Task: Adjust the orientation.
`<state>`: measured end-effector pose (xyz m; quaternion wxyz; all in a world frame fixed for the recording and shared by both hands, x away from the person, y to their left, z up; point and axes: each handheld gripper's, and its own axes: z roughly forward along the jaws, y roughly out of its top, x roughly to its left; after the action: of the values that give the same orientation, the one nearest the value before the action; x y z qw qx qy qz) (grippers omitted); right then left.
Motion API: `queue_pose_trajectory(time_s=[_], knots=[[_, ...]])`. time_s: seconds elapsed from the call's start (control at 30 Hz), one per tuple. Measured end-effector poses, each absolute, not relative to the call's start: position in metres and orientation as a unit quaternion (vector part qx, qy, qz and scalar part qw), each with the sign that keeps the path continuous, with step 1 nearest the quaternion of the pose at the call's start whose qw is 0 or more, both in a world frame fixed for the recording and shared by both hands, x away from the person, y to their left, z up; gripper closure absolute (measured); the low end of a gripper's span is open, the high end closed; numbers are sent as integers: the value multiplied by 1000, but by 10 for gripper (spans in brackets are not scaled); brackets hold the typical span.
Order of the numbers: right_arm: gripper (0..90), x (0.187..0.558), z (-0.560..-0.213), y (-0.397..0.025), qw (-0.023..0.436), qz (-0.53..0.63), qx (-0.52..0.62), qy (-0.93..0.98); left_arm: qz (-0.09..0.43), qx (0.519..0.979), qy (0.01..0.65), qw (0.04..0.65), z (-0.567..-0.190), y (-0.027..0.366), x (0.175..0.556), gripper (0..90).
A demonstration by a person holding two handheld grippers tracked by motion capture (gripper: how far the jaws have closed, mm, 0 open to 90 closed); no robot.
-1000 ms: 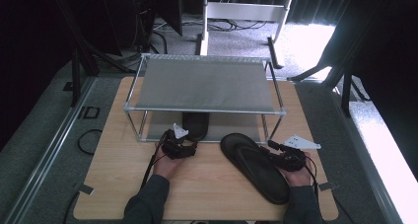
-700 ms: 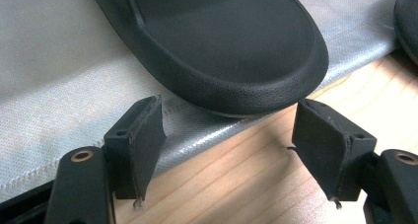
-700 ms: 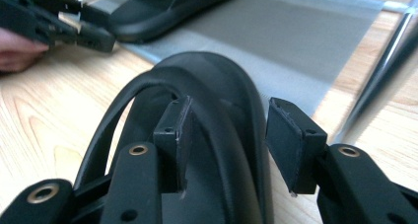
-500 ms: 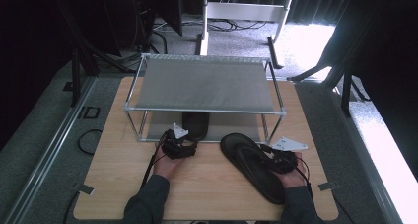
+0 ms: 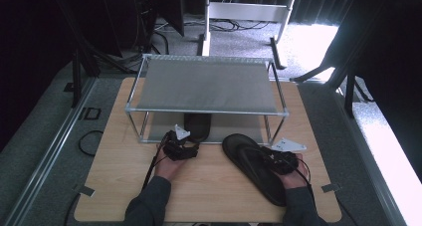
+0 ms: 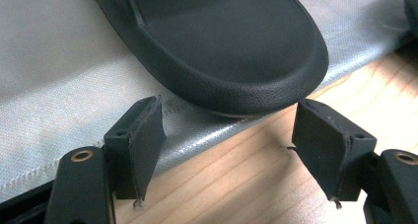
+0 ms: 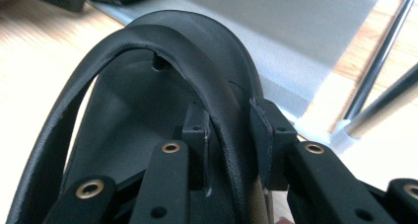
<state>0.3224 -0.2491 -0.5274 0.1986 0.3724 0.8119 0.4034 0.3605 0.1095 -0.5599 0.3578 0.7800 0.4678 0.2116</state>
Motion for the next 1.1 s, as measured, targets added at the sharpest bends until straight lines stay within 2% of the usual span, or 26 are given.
queue_pose_trajectory(time_s=[0.4,1.1], knots=[[708,337,-523,-226,214,408,372,806,211,780,467,357,-560,110,361,288],[706,380,-527,-181,246,405,484,736,211,780,468,358,-560,110,360,288]])
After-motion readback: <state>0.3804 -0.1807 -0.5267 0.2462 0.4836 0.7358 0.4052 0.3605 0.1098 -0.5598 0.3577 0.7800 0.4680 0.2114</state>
